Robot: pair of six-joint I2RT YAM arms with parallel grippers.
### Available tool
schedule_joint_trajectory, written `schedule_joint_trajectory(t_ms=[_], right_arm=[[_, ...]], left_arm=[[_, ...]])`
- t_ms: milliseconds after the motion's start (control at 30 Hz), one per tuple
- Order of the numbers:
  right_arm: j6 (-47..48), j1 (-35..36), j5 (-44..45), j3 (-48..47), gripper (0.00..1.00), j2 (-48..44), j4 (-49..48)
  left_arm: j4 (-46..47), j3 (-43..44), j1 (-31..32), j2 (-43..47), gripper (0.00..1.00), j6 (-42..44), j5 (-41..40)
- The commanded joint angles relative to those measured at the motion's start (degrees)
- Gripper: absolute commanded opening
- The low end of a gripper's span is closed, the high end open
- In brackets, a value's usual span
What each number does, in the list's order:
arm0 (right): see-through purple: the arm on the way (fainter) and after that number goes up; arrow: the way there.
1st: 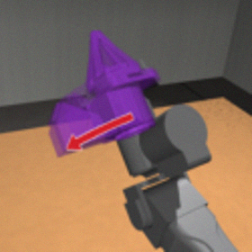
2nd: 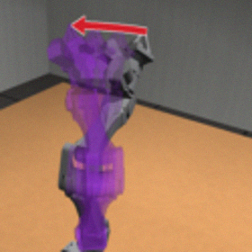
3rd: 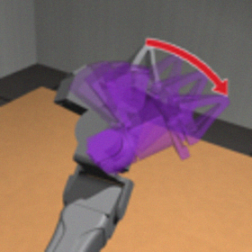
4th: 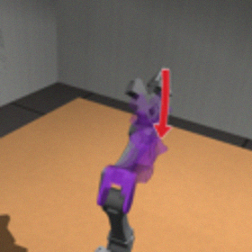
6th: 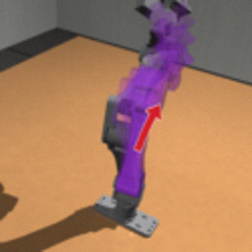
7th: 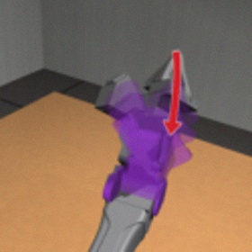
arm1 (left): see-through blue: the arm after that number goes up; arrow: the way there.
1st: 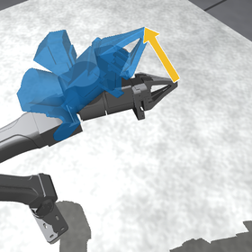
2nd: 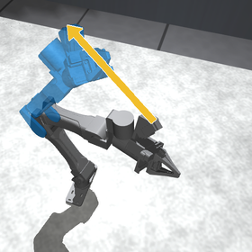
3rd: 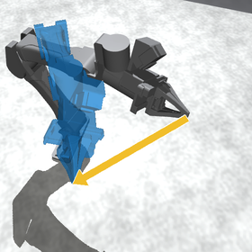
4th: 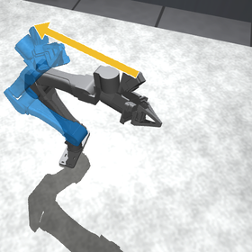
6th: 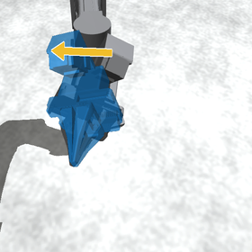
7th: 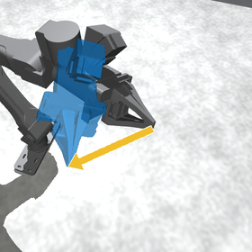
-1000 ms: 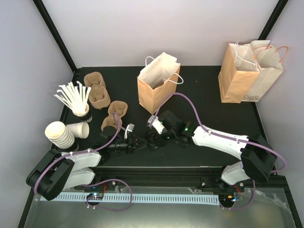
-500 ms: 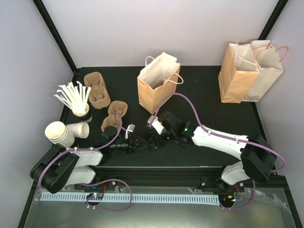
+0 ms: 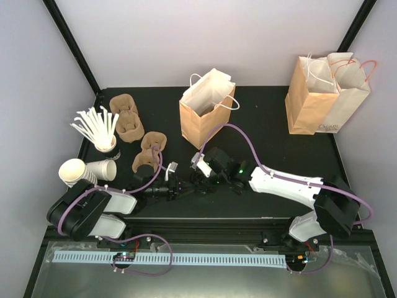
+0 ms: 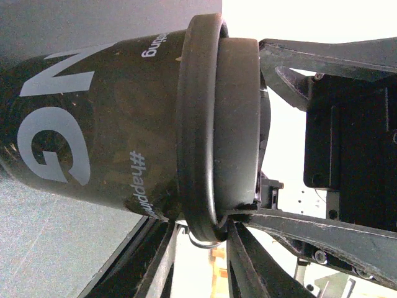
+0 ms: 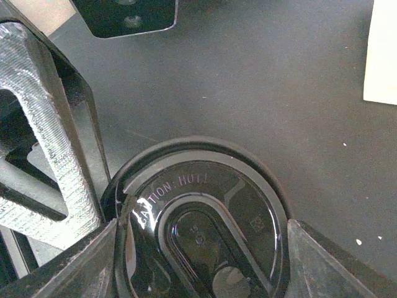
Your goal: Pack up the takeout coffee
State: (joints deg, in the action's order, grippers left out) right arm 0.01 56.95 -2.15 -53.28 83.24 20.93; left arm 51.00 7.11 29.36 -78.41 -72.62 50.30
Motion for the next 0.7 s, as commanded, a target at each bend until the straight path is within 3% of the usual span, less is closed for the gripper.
schedule_joint_trajectory(t_ms=[0, 300, 667], right_arm=[[-2.0, 1.9, -1.3, 2.2, 0.68, 3.0, 4.3], [-8.1, 3.6, 0.2, 7.8, 0.67, 1.0, -1.7], [-14.9, 4.6, 1.8, 17.6, 0.67, 2.5, -23.2]], left_arm=[[-1.8, -0.6, 0.4, -2.3, 0.23, 0.6, -3.8], [-1.2, -0.8, 0.3, -4.9, 0.21, 1.2, -4.3], [-1.6, -0.5, -0.6, -5.3, 0.21, 1.7, -3.8]])
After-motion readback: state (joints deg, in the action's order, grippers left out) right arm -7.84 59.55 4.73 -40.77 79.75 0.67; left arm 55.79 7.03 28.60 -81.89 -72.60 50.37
